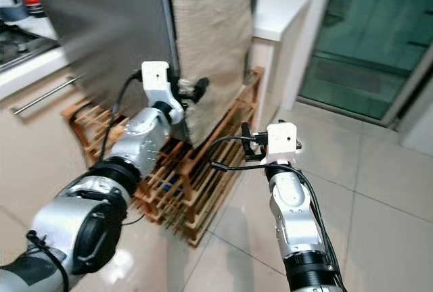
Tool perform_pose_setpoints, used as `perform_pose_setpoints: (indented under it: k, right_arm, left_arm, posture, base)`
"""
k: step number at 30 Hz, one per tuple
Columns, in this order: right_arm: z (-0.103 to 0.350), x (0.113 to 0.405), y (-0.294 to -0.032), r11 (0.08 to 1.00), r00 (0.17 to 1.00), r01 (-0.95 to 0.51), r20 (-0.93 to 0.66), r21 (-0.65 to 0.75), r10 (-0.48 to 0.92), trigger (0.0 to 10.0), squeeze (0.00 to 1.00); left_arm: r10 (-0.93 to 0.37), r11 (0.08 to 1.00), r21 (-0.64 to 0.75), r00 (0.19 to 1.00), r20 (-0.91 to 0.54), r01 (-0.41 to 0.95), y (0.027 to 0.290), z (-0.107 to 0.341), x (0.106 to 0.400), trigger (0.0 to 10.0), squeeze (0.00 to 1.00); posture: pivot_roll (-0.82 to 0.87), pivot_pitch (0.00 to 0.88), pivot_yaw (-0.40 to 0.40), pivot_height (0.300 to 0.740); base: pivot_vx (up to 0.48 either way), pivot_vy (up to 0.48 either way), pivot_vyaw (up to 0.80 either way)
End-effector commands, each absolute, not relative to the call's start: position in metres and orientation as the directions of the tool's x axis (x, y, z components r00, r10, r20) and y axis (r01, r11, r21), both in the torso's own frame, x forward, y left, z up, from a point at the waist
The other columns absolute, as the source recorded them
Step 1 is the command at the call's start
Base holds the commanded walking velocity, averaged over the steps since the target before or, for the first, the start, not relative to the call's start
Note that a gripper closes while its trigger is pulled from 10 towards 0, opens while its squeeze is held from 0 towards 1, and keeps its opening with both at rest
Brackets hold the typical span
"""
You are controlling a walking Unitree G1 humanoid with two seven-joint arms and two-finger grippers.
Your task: Restocking fridge
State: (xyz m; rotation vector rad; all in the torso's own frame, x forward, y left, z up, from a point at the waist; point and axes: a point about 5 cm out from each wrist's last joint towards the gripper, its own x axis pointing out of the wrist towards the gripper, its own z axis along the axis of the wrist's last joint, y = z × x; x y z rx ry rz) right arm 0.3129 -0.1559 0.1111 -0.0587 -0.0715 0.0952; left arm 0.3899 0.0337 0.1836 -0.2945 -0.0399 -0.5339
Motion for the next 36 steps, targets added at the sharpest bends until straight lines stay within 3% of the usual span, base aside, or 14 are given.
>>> perform_pose_setpoints:
  k: [1,7,11,18,24,25,26,29,33,36]
  right_arm:
    - [0.114,0.312,-0.15,0.991,0.989,-0.122,0.074,-0.06,0.126,10.0,0.0]
    - [0.111,0.309,-0.146,0.988,0.988,-0.14,0.059,-0.059,0.143,10.0,0.0]
    - [0.111,0.307,-0.145,0.989,0.988,-0.142,0.06,-0.05,0.145,10.0,0.0]
    - [0.11,0.305,-0.148,0.99,0.989,-0.135,0.048,-0.035,0.137,10.0,0.0]
    - [0.109,0.307,-0.147,0.989,0.988,-0.147,0.037,-0.034,0.148,10.0,0.0]
    - [0.109,0.307,-0.147,0.989,0.988,-0.147,0.037,-0.034,0.148,10.0,0.0]
    - [0.109,0.308,-0.146,0.987,0.987,-0.156,0.031,-0.03,0.157,10.0,0.0]
    - [0.109,0.31,-0.145,0.987,0.987,-0.158,0.027,-0.03,0.159,10.0,0.0]
    - [0.111,0.319,-0.14,0.982,0.982,-0.189,0.011,-0.01,0.189,10.0,0.0]
    - [0.113,0.327,-0.133,0.974,0.974,-0.225,-0.011,-0.037,0.225,10.0,0.0]
  left_arm:
    - [-0.72,0.627,-0.186,0.653,0.234,0.757,-0.028,0.217,0.371,10.0,0.0]
    - [-0.858,0.377,-0.167,0.412,0.306,0.911,-0.085,0.228,0.334,10.0,0.0]
    - [-0.84,0.429,-0.158,0.457,0.291,0.889,-0.076,0.223,0.339,10.0,0.0]
    - [-0.621,0.727,-0.156,0.738,0.264,0.668,0.031,0.196,0.373,10.0,0.0]
    - [-0.36,0.907,-0.139,0.904,0.231,0.396,0.131,0.173,0.37,10.0,0.0]
    - [-0.36,0.907,-0.139,0.904,0.231,0.396,0.131,0.173,0.37,10.0,0.0]
    - [-0.276,0.943,-0.126,0.935,0.222,0.308,0.161,0.17,0.363,10.0,0.0]
    - [-0.204,0.969,-0.098,0.956,0.209,0.228,0.183,0.166,0.355,10.0,0.0]
    - [0.107,0.991,-0.092,0.989,0.105,-0.098,0.245,0.139,0.329,10.0,0.0]
    - [0.199,0.98,-0.039,0.979,0.049,-0.197,0.253,0.119,0.307,10.0,0.0]
  posture:
    - [-0.15,0.0,0.073,0.74]
    - [-0.17,0.0,0.078,0.74]
    - [-0.17,0.0,0.081,0.74]
    - [-0.14,0.0,0.069,0.74]
    - [-0.1,0.0,0.042,0.74]
    - [-0.1,0.0,0.042,0.74]
    - [-0.09,0.0,0.034,0.74]
    - [-0.08,0.0,0.03,0.74]
    - [-0.06,0.0,0.021,0.74]
    - [-0.05,0.0,0.015,0.74]
  base:
    - [0.0,0.0,0.0]
    - [0.0,0.0,0.0]
    - [0.0,0.0,0.0]
    - [0.0,0.0,0.0]
    - [0.0,0.0,0.0]
    - [0.0,0.0,0.0]
    - [0.0,0.0,0.0]
    - [0.0,0.0,0.0]
    - [0.0,0.0,0.15]
    - [0.0,0.0,0.56]
